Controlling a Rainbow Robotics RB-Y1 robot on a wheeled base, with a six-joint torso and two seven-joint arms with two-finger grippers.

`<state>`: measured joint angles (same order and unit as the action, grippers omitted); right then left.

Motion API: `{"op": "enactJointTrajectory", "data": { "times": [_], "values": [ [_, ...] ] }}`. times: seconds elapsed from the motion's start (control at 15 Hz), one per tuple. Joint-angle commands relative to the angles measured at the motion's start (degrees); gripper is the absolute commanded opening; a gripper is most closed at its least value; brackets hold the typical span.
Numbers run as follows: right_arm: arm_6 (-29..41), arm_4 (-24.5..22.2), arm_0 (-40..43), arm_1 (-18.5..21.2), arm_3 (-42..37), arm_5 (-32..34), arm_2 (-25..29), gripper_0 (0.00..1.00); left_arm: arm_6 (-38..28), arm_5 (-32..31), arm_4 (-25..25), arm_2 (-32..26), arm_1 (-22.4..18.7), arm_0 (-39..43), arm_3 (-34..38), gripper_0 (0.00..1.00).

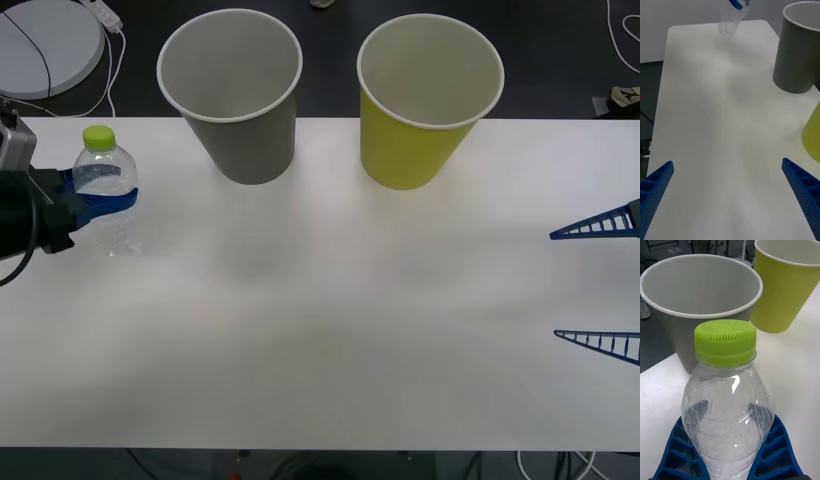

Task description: Put the can into the green bin and the plastic bottle into the gray bin

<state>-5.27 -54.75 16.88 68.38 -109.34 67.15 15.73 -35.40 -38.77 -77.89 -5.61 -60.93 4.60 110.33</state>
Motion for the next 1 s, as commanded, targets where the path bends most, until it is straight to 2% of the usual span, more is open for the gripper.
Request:
{"op": "enactJointTrajectory", "data": {
  "times": [0.07, 0.33, 0.73, 1.0],
  "values": [
    [0.0, 0.0, 0.0, 0.0, 0.0, 0.0, 0.0, 1.0, -2.74, -3.68, -1.65, -3.17, -2.27, -0.56, 0.06, 0.0],
    [0.0, 0.0, 0.0, 0.0, 0.0, 0.0, 0.0, 1.0, -4.94, -4.2, -3.15, -3.61, -5.87, -2.14, -0.46, 0.0],
    [0.0, 0.0, 0.0, 0.0, 0.0, 0.0, 0.0, 1.0, -6.79, -13.7, -0.51, -3.61, -12.81, -9.96, -6.18, 0.0],
    [0.0, 0.0, 0.0, 0.0, 0.0, 0.0, 0.0, 1.0, -7.84, -19.15, 0.37, -3.61, -15.62, -14.88, -9.17, 0.0]
  ]
}}
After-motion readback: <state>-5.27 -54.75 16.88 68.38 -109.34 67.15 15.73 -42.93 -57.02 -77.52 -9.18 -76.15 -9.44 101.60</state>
